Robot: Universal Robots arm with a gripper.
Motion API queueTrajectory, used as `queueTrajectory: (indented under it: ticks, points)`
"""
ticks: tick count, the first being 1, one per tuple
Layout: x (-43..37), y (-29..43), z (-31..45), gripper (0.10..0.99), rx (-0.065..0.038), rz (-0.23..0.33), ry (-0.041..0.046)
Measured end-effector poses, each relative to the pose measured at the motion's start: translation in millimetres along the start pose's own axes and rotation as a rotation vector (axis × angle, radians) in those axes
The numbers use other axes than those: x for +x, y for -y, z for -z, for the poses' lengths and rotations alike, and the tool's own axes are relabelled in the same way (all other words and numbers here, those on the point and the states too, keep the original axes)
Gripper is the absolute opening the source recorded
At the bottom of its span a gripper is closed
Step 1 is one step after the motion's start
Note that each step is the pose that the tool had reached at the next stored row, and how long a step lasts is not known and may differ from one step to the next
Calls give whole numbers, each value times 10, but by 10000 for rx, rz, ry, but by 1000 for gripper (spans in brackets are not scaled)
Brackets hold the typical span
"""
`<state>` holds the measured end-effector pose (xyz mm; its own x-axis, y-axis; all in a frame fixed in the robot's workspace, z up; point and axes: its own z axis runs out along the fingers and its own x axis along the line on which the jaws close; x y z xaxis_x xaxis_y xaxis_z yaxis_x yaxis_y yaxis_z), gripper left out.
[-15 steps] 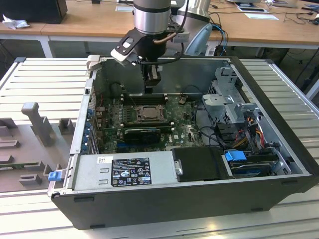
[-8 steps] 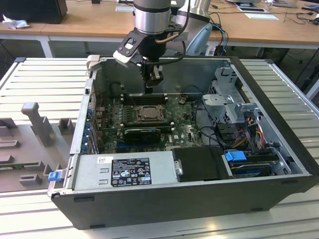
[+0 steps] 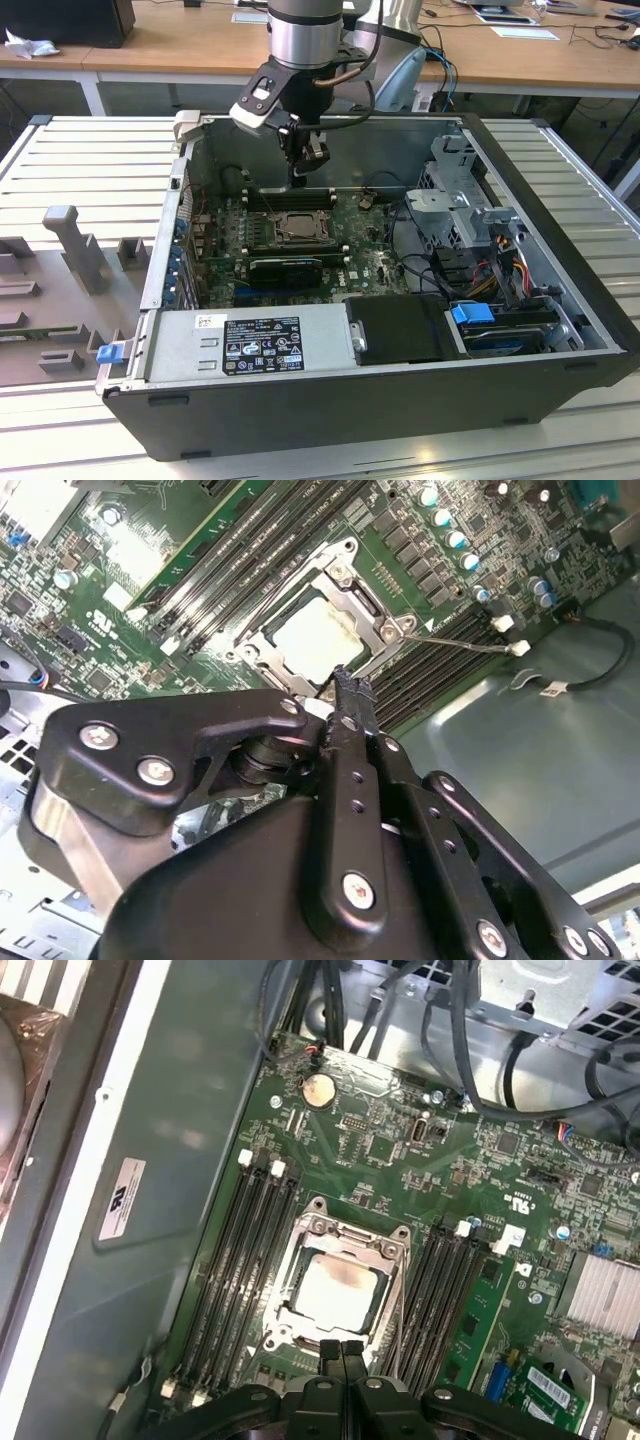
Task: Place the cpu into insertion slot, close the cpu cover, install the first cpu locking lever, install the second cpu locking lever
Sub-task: 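Install the first cpu locking lever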
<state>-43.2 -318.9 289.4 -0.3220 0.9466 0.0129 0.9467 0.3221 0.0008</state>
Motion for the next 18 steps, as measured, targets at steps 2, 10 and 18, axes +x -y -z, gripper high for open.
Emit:
queueTrajectory:
  ticks: [2, 10, 18]
  points:
    - [0, 0, 0, 106, 3, 179, 0]
    - [0, 0, 0, 106, 10, 794, -1]
    - [0, 0, 0, 106, 18, 1416, -1]
